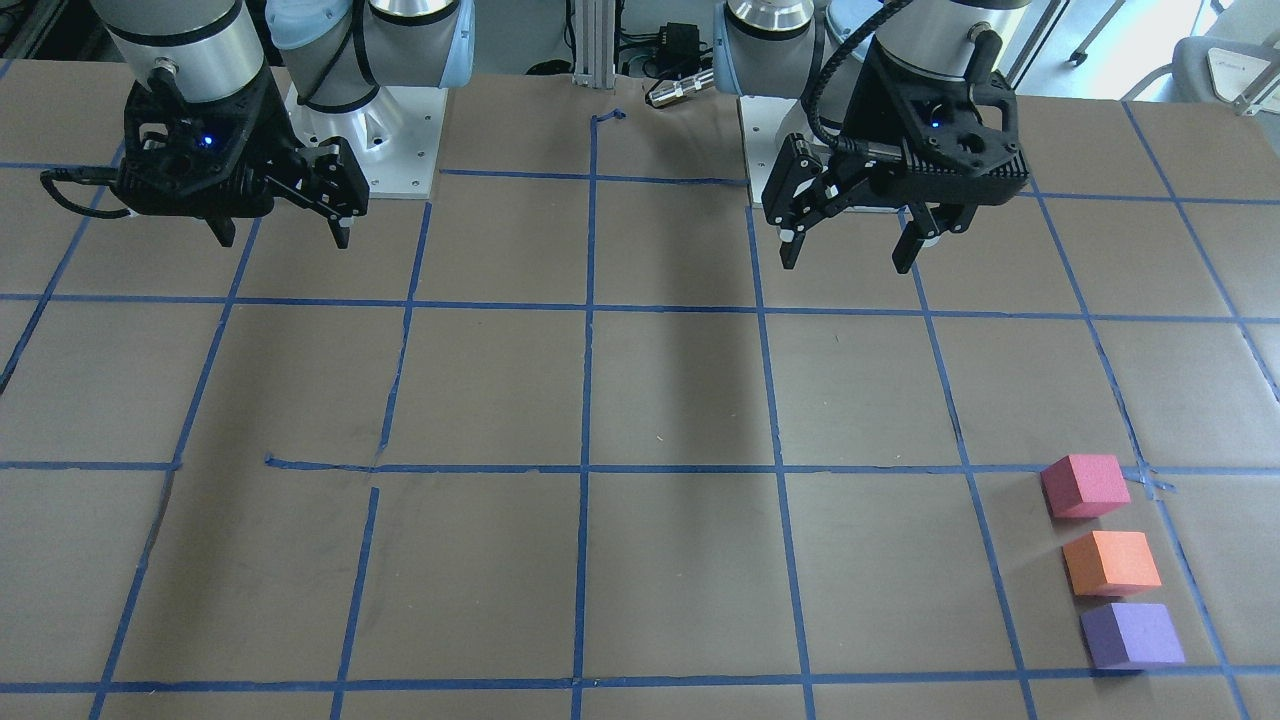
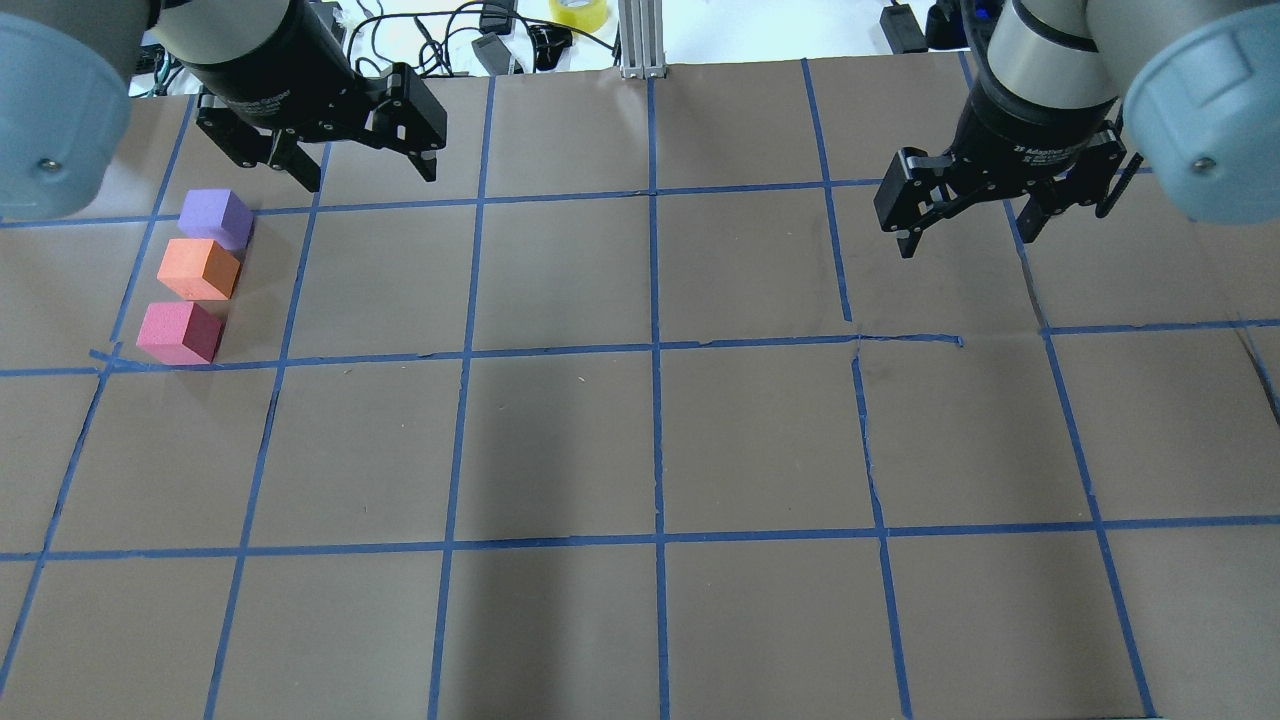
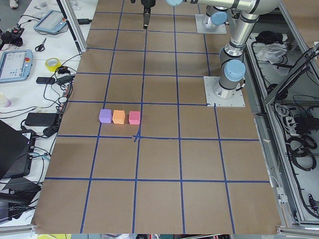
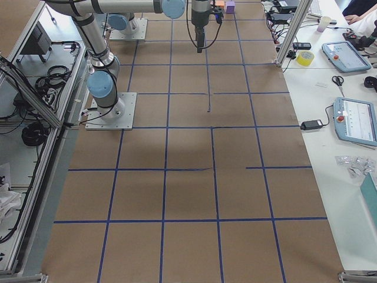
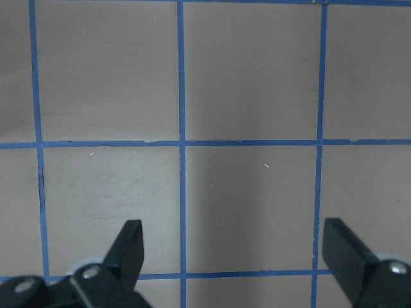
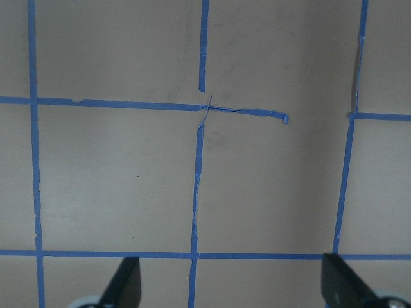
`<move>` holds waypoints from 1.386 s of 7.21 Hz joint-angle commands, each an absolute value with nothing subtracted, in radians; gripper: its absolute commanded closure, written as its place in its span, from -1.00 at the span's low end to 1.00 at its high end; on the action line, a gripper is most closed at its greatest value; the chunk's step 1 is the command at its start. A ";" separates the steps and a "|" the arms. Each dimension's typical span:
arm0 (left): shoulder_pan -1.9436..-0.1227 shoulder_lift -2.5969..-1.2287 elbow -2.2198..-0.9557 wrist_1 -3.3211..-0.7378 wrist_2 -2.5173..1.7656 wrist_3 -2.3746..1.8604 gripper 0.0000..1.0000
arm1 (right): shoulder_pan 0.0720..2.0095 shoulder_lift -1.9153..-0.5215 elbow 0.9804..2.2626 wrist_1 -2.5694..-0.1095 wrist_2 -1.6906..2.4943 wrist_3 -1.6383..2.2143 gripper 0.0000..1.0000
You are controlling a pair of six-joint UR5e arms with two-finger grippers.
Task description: Arrange blocks in a line
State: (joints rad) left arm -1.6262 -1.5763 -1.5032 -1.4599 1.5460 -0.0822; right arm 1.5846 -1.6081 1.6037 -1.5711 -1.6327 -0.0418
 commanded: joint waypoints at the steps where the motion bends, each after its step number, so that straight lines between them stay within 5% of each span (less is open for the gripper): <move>1: -1.618 -1.577 -1.525 -1.422 1.549 -0.078 -1.00 | 1.585 -1.611 1.601 -1.572 -1.635 -0.043 -1.00; 10: -1.618 -1.565 -1.529 -1.413 1.549 -0.080 -1.00 | 1.585 -1.609 1.603 -1.574 -1.638 -0.084 -1.00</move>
